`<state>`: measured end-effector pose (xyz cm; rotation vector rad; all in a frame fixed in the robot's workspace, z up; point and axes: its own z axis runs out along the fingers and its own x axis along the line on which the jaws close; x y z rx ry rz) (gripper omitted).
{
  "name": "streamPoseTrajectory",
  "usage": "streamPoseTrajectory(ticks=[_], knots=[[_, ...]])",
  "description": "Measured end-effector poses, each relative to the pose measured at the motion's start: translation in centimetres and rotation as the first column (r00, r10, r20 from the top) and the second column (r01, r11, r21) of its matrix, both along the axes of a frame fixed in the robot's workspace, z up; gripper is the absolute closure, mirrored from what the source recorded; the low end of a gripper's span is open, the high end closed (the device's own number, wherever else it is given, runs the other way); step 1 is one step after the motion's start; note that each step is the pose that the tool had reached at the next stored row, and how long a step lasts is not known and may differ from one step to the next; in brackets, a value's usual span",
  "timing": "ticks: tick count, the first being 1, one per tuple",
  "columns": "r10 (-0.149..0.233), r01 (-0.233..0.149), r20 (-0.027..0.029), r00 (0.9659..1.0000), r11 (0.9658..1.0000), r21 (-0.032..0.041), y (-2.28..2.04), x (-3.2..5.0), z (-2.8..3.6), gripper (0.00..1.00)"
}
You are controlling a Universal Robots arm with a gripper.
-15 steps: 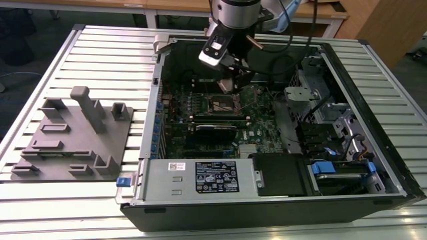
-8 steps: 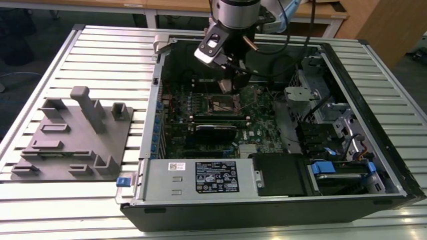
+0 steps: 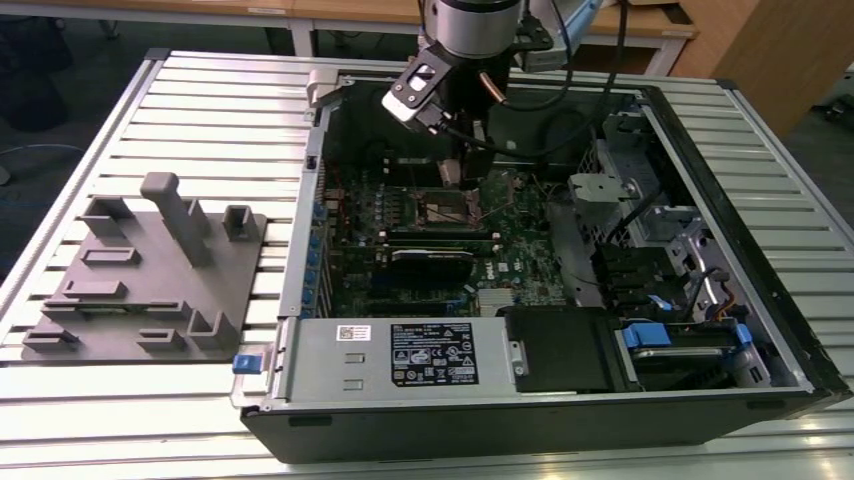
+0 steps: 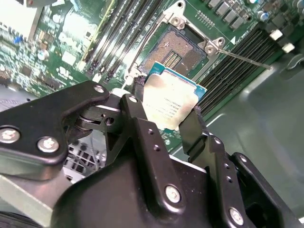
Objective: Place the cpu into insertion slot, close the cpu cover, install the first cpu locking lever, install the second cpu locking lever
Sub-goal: 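Place the cpu into insertion slot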
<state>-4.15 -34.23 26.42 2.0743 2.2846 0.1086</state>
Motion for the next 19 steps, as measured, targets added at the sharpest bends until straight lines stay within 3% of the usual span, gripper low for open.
streamPoseTrajectory(ticks=[4,5,7,8,13,19], knots=[[-0.001,0.001,-0.0002,1.0000,1.0000,-0.0001,0.00,0.00,-0.01,0.46],[-0.001,0.001,-0.0092,1.0000,1.0000,0.0001,0.01,0.00,-0.03,0.46],[-0.001,0.001,-0.0451,0.9990,1.0000,-0.0001,0.01,0.05,-0.06,0.46],[-0.001,0.001,-0.0547,0.9985,1.0000,-0.0004,0.00,0.05,-0.05,0.46],[-0.006,0.006,-0.0570,0.9984,1.0000,-0.0002,0.01,0.05,-0.07,0.46],[-0.073,0.073,-0.0571,0.9957,0.9973,-0.0004,0.00,0.05,-0.15,0.46]])
